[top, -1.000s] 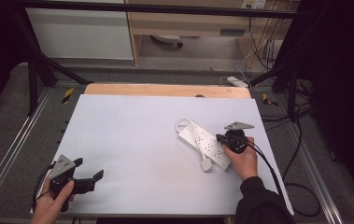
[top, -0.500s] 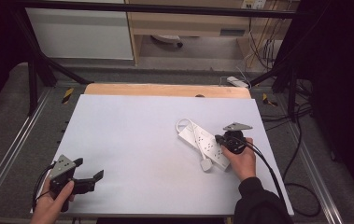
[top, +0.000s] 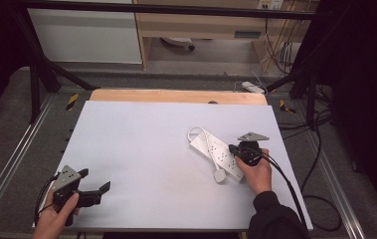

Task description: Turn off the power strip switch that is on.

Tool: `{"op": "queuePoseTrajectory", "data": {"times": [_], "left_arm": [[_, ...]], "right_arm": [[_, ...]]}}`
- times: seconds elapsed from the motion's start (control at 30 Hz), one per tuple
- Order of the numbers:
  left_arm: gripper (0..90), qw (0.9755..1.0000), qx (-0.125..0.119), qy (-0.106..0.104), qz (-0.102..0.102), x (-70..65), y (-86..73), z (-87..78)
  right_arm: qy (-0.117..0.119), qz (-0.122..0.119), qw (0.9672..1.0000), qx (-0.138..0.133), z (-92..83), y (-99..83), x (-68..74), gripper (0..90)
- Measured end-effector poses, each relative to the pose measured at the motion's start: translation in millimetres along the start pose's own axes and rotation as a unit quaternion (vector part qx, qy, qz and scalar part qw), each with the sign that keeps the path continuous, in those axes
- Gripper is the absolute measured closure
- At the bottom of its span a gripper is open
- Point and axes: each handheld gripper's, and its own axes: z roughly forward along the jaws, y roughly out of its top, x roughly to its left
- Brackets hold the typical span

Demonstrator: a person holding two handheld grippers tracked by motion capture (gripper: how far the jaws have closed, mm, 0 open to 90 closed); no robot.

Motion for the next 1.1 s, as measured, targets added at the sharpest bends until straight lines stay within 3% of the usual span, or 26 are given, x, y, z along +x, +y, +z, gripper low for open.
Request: {"op": "queuePoseTrajectory", "data": {"times": [1.1], "left_arm": [[5.6, 1.0000, 0.002, -0.001, 0.004, -1.0, -0.1, 0.9]], "right_arm": [[0.006, 0.015, 0.9998, -0.011, -4.7, -9.5, -7.0, 90.0]]}}
